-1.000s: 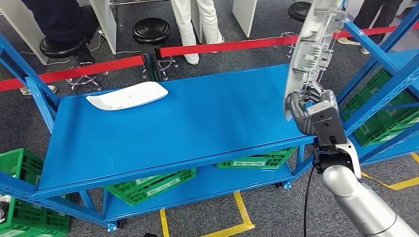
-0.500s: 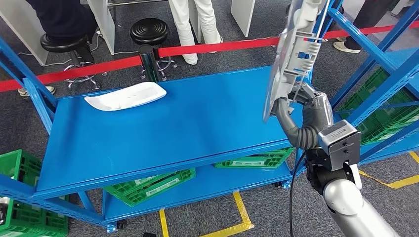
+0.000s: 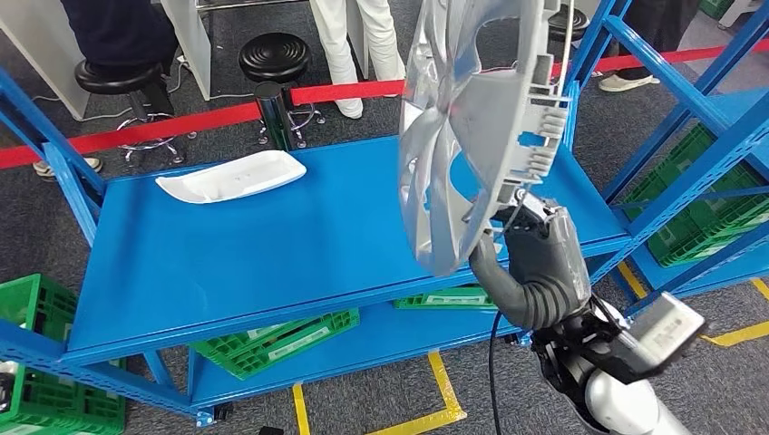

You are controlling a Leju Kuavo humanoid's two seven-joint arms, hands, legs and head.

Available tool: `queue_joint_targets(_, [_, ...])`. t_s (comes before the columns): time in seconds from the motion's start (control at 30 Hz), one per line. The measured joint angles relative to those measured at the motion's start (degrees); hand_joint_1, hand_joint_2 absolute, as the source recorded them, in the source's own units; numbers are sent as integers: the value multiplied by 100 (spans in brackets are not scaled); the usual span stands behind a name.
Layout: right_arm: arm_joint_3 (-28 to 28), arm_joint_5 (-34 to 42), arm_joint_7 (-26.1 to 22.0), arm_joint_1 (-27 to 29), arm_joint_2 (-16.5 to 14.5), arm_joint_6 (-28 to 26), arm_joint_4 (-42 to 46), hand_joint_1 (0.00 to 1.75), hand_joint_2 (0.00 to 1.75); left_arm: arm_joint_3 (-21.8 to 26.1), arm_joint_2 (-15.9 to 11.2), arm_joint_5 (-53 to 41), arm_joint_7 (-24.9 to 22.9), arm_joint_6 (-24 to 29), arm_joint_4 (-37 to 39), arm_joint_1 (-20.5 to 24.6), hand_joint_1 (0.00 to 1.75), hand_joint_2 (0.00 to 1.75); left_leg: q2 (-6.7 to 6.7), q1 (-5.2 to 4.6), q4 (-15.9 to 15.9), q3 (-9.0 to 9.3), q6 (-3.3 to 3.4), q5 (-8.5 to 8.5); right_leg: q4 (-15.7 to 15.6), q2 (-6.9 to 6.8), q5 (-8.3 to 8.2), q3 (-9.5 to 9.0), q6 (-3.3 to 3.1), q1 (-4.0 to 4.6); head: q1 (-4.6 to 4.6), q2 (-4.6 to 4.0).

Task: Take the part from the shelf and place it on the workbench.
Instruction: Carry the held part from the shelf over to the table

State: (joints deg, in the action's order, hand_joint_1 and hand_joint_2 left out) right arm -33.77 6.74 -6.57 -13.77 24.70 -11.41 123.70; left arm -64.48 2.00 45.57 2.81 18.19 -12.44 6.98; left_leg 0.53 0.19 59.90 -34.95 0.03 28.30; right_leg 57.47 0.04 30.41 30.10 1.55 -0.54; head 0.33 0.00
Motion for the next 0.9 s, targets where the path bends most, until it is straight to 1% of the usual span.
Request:
queue_joint_targets(0.1, [-46, 50, -137, 193, -17, -18, 197, 175, 175, 0, -18, -17, -33, -21, 0, 0, 0, 175, -18, 0, 0, 0, -1, 1, 0, -2, 1, 0, -1, 0, -2, 0])
queue_joint_targets(0.3, [-54, -12, -247, 579, -33, -79, 436, 175, 175, 0, -81, -143, -177, -106, 9, -1, 0, 175, -54, 1, 0, -2, -1, 0, -1, -14, 2, -4, -2, 0, 0, 0])
queue_joint_targets(0.43, [-76, -318, -353, 739, -110, -117, 471, 175, 175, 1, -222, -53, -103, -93, 22, 0, 0, 175, -51, 5, 0, -1, -2, 0, -1, -14, 4, -5, -5, 1, -2, 0])
queue_joint_targets(0.6, [-126, -587, -617, 846, -295, -384, 417, 175, 175, 3, -396, 38, -10, -48, 38, 1, 0, 175, -46, -4, 4, -2, 0, 3, -3, -15, 7, -5, -6, -2, -5, 0])
queue_joint_targets(0.77, [-165, -790, -787, 973, -478, -791, 294, 175, 175, 9, -521, 41, -7, 38, 45, 1, 0, 175, -47, -45, 9, -3, 25, 18, -6, -15, 13, -5, 30, -39, -12, 0])
queue_joint_targets(0.83, [-172, -802, -833, 1027, -533, -901, 243, 175, 175, 14, -551, 34, -25, 76, 46, 1, 0, 175, -47, -70, 9, -3, 47, 23, -13, -16, 10, -7, 58, -62, -16, 0])
queue_joint_targets(0.9, [-180, -803, -882, 1066, -573, -972, 200, 175, 175, 15, -566, 2, -49, 112, 46, 3, 0, 175, -42, -61, -32, 18, 88, 2, -5, -14, 28, -10, 91, -72, -20, 0])
